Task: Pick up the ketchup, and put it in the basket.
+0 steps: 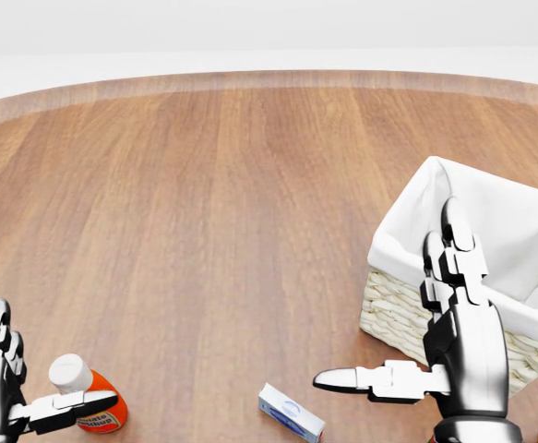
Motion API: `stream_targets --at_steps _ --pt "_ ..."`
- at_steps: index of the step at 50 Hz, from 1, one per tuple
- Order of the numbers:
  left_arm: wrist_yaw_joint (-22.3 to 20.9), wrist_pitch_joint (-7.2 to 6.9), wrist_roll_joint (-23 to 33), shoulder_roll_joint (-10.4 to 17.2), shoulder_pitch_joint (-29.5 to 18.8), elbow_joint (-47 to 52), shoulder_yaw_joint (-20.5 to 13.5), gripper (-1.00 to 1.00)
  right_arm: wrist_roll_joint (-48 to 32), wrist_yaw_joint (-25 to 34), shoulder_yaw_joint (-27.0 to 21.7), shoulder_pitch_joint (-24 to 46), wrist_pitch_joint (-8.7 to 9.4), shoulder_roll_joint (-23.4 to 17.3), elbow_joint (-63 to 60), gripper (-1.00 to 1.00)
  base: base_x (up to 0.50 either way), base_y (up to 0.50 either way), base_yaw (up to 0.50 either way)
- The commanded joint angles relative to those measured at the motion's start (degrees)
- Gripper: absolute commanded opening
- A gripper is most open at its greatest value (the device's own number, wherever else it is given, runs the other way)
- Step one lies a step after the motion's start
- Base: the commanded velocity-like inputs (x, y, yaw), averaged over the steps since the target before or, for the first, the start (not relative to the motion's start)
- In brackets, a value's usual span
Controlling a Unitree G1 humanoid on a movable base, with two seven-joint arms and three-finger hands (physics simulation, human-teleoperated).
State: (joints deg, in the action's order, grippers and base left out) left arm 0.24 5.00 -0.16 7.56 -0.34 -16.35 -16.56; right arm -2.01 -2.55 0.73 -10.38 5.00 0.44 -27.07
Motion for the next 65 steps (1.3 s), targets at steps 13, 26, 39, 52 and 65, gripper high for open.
stream_targets --at_steps 13,26,39,52,65 --pt "7.56 0.0 -0.26 6.16 -11.77 -34.5 4.93 1.0 -0.21 -0.17 0.33 0.32 0.0 0.0 0.89 1.0 0.0 0.0 0.0" --pt "7.84 0.0 -0.77 6.57 -12.48 -36.14 5.05 1.0 -0.39 -0.15 0.69 0.44 0.0 -0.03 1.35 1.0 0.0 0.0 0.0" --pt "7.62 0.0 -0.95 6.0 -11.7 -33.21 5.34 1.0 -0.64 -0.18 0.99 0.65 0.0 -0.05 2.5 1.0 0.0 0.0 0.0" --pt "7.33 0.0 0.51 3.84 -9.71 -25.12 6.07 1.0 -0.79 -0.23 1.03 1.02 -0.15 -0.08 3.64 1.0 0.0 0.0 0.0" --pt "7.24 0.0 1.83 2.42 -8.83 -20.22 6.83 1.0 -0.86 -0.3 0.94 1.34 -0.15 -0.07 4.19 1.0 0.0 0.0 0.0"
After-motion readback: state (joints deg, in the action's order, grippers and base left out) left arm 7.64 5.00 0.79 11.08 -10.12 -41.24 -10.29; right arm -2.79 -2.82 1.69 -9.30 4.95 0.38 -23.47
